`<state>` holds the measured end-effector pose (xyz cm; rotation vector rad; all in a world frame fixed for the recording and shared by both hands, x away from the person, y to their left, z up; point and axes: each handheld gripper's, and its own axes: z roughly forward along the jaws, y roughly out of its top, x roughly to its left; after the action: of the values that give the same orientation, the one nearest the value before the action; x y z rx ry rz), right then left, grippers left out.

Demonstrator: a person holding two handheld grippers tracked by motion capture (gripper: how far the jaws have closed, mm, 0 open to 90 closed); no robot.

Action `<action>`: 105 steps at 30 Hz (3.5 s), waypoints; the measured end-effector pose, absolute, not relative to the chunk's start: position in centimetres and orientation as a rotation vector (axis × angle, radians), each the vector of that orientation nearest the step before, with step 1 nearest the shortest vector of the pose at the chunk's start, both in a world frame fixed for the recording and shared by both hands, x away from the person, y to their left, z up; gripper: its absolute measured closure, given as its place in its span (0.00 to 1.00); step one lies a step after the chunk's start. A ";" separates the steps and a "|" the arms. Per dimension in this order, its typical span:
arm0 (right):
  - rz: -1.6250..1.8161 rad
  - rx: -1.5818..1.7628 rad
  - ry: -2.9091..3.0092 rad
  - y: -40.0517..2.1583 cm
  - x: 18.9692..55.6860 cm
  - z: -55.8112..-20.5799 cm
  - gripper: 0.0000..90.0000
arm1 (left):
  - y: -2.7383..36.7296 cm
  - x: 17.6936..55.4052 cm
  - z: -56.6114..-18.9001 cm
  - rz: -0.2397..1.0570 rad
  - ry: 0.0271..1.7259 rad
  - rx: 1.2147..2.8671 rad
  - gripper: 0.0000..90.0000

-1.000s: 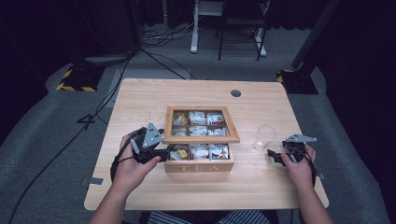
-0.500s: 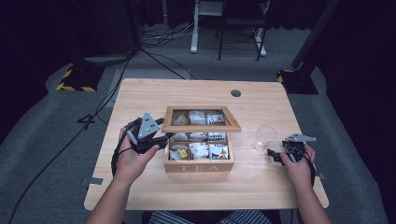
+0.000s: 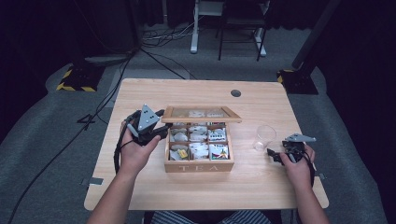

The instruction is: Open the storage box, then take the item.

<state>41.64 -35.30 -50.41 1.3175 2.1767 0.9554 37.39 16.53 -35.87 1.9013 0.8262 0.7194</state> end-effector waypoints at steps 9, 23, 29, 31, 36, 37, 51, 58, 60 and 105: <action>0.947 1.341 2.162 -35.4 41.0 -50.4 0.17 | 16.5 37.6 -35.4 0.710 0.835 1.915 0.59; 0.953 1.402 2.177 -35.2 39.0 -47.9 0.29 | 16.5 37.9 -35.1 0.695 0.850 1.916 0.59; 0.960 1.376 2.219 -34.7 38.4 -47.1 0.38 | 16.5 37.9 -35.0 0.696 0.850 1.921 0.59; 0.966 1.371 2.235 -34.6 38.3 -46.9 0.41 | 16.5 37.9 -35.1 0.694 0.850 1.924 0.59; 0.976 1.384 2.247 -34.3 38.1 -46.5 0.48 | 16.5 37.8 -35.1 0.694 0.847 1.926 0.59; 0.983 1.385 2.251 -34.3 38.0 -46.4 0.50 | 16.5 37.8 -35.1 0.694 0.846 1.927 0.59; 0.959 1.385 2.297 -31.8 36.0 -43.8 0.47 | 16.5 37.9 -35.0 0.685 0.851 1.940 0.59; 0.997 1.321 2.316 -29.4 34.6 -42.0 0.51 | 16.5 38.0 -34.9 0.685 0.850 1.941 0.59; 1.036 1.287 2.320 -28.4 34.4 -41.3 0.52 | 16.5 38.0 -34.9 0.679 0.853 1.940 0.59; 1.256 0.955 2.457 -10.3 35.4 -38.7 0.56 | 16.6 38.1 -34.9 0.651 0.853 1.958 0.58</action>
<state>35.43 -10.26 -38.72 0.9549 2.4572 1.2561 38.08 16.61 -34.93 1.9580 0.8526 0.6505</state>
